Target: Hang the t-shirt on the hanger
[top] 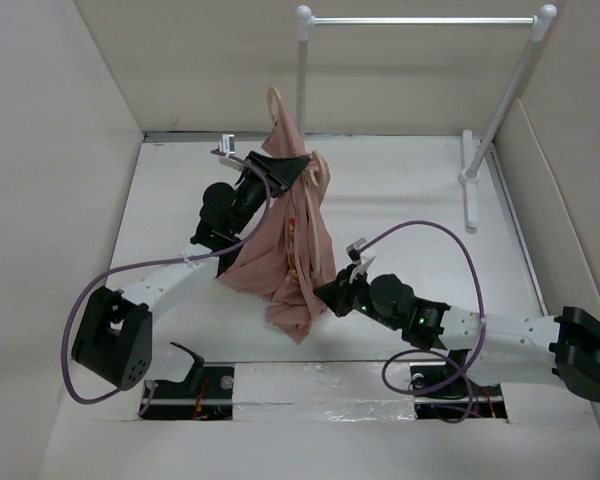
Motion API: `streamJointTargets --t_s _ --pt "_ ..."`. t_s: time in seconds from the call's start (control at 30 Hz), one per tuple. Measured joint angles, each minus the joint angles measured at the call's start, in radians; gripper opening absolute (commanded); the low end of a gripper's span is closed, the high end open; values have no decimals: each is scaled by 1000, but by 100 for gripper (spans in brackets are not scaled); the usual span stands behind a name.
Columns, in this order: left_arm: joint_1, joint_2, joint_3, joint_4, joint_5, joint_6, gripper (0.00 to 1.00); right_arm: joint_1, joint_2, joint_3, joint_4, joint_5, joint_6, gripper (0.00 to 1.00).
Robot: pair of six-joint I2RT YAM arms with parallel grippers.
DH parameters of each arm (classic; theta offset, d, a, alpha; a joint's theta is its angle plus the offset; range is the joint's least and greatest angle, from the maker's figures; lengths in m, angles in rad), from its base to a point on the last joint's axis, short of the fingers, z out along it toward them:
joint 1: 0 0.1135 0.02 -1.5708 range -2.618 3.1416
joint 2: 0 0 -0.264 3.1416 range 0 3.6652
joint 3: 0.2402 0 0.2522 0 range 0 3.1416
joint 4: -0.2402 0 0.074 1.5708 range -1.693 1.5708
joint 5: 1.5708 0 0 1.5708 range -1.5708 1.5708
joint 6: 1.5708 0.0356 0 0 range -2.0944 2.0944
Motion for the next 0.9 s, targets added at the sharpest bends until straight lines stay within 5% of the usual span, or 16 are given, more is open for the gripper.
streamJointTargets --t_s 0.57,0.9 --pt "57 200 146 158 61 32 0 91 -182 14 -213 8 112 0" --pt "45 124 -95 292 46 -13 0 108 -213 331 -419 84 21 0"
